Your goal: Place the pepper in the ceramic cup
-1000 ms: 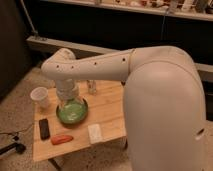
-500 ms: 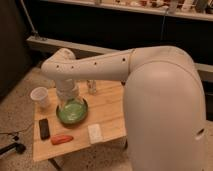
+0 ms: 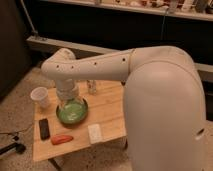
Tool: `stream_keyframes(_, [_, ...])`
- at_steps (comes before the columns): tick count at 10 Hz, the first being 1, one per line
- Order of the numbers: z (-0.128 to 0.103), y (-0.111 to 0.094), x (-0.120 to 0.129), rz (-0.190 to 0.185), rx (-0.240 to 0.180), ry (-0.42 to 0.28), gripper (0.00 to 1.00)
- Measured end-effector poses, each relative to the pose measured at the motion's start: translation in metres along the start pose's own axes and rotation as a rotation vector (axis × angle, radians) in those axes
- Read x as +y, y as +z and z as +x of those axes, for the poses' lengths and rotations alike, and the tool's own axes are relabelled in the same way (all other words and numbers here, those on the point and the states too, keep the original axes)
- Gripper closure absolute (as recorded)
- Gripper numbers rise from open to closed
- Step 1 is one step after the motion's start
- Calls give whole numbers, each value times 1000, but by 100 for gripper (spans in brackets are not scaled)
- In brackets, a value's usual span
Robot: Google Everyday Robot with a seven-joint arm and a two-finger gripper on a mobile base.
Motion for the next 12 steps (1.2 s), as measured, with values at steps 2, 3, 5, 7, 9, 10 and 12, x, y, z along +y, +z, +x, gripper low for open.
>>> stream_keyframes(2, [0, 0, 0, 0, 0, 0, 35])
stream_keyframes(3, [0, 0, 0, 0, 0, 0, 35])
stream_keyframes(5, [0, 0, 0, 0, 0, 0, 35])
stream_keyframes(7, [-1, -1, 0, 2, -2, -5, 35])
stream_keyframes(9, [-8, -2, 13, 20, -23, -105, 35])
stream_keyframes(10, [-11, -2, 29, 28, -34, -194, 35])
stream_keyframes(12, [-12, 0, 53, 18, -53, -347, 35])
